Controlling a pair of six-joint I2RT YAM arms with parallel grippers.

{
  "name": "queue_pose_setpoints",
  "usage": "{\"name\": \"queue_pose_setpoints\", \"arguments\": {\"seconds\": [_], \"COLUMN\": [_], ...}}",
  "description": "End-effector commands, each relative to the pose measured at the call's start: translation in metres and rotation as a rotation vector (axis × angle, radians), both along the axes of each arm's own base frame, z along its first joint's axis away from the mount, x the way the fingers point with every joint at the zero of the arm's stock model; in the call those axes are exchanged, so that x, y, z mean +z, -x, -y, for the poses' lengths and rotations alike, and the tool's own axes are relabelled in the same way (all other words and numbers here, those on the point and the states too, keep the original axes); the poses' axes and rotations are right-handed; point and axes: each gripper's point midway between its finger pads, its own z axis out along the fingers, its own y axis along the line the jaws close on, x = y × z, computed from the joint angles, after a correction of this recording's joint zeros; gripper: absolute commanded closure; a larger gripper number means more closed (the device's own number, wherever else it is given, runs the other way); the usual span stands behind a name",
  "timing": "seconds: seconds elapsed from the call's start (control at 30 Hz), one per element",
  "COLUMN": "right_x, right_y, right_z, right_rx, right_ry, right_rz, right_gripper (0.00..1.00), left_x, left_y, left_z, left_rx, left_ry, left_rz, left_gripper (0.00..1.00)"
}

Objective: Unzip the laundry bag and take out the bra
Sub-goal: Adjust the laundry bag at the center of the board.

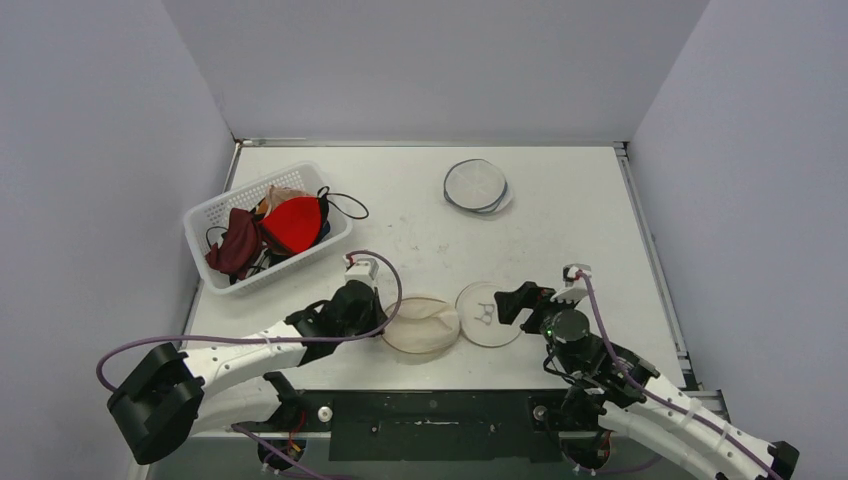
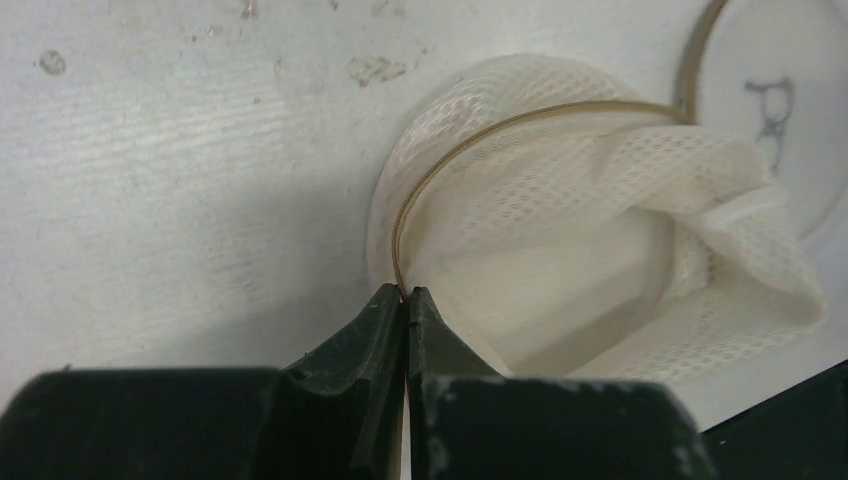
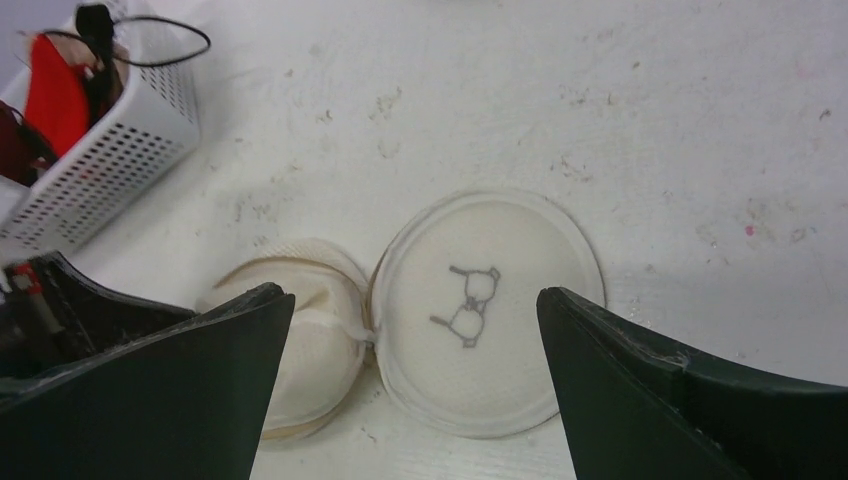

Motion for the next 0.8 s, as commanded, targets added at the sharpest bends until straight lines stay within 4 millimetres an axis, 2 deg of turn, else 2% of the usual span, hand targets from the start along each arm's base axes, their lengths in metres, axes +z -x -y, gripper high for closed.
{"name": "queue_pose_setpoints", "arguments": {"seconds": [0.0,0.1,0.2,0.5,0.63,0.77], "right_x": [-0.026,-0.052,-0.077,-0.102,-0.122,-0.134], "right_y": [-0.001,-0.003,-0.005,-0.015,-0.017,-0.019], "right_z": [-0.024,-0.027,-0.006,0.039,0.048,0.044], "right_rx": [0.075,0.042,-0.087,-0.378,-0.420,-0.396], "right_ry": [0.015,0.049,0.095,0.206,0.239,0.237], "right_rz": [-0.070,-0.156,-0.231,-0.312,-0.381,-0.416], "right_gripper": [0.02,0.03,0.04,0.09,0.12,0.24], "left_x": [0.066,0.073,0.079,0.086,0.092,0.093], "left_y": [-0.033,-0.033,-0.032,-0.027,-0.026,-0.026], "left_z": [0.036,0.038,0.037,0.029,0.027,0.027], "left_rx": [0.029,0.019,0.013,0.006,0.003,0.002], "left_ry": [0.227,0.229,0.232,0.233,0.243,0.255], "left_rz": [0.157,0.172,0.183,0.207,0.228,0.238], "left_gripper": [1.00,1.00,1.00,1.00,1.00,1.00]}}
